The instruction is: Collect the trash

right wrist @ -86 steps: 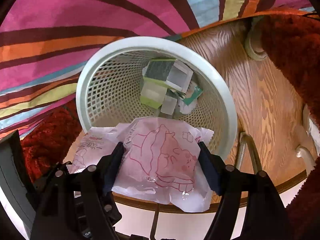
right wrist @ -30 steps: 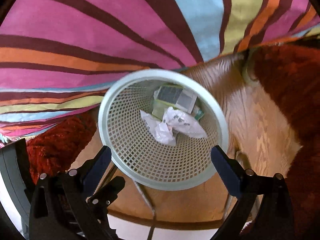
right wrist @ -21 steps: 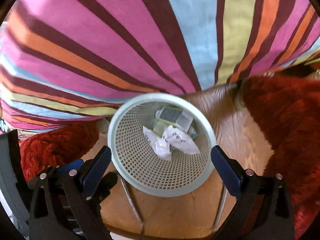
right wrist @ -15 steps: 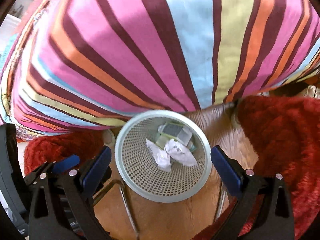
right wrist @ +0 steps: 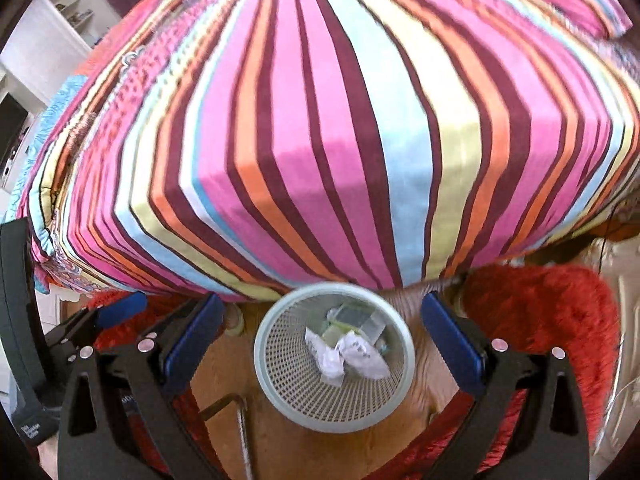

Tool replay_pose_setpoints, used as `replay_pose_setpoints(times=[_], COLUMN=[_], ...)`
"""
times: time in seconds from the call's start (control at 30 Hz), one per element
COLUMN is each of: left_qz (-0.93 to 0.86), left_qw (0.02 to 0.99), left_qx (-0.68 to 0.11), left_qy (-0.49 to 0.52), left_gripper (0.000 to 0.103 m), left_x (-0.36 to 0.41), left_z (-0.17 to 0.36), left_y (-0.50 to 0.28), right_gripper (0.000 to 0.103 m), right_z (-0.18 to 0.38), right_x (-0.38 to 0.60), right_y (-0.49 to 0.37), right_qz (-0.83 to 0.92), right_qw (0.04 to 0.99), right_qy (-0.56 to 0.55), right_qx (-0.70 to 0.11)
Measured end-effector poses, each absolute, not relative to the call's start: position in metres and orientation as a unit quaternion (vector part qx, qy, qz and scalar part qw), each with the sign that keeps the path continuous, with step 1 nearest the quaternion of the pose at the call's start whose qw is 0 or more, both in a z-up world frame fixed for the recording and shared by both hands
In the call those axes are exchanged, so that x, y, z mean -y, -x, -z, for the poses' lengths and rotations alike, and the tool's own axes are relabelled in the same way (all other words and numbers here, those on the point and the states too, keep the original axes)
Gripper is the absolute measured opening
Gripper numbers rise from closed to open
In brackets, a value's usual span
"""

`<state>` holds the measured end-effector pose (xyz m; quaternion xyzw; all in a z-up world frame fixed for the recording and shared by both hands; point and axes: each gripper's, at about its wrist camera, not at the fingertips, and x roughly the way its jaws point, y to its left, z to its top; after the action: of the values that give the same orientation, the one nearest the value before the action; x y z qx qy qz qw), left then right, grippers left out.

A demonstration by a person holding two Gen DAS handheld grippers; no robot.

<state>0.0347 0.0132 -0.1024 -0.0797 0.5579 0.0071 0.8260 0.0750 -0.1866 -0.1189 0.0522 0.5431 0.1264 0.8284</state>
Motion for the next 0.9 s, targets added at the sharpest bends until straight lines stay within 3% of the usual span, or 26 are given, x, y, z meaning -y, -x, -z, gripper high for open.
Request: replay_pose_setpoints(times=[0.4,0.9], left_qz=[-0.026,-0.041], left_qw=[0.874,0.899], left_qx=[-0.484,-0.435], left_qy=[0.047,0.022], left_gripper=[0.087,0.087], left_x=[-0.015,-0.015], left_z=[0.036,-0.019], left_y=[-0.040,-0.043], right_gripper=[0.095,0.095], right_z=[0.059,0.002], right_x=[0.179,0.186], right_y=[-0.071,-0.076], right_qz=[-0.136,-0.122], right_qw=[0.883,0.913], right_qy=[-0.030,-0.033], right_qx=[-0.448,-0.388])
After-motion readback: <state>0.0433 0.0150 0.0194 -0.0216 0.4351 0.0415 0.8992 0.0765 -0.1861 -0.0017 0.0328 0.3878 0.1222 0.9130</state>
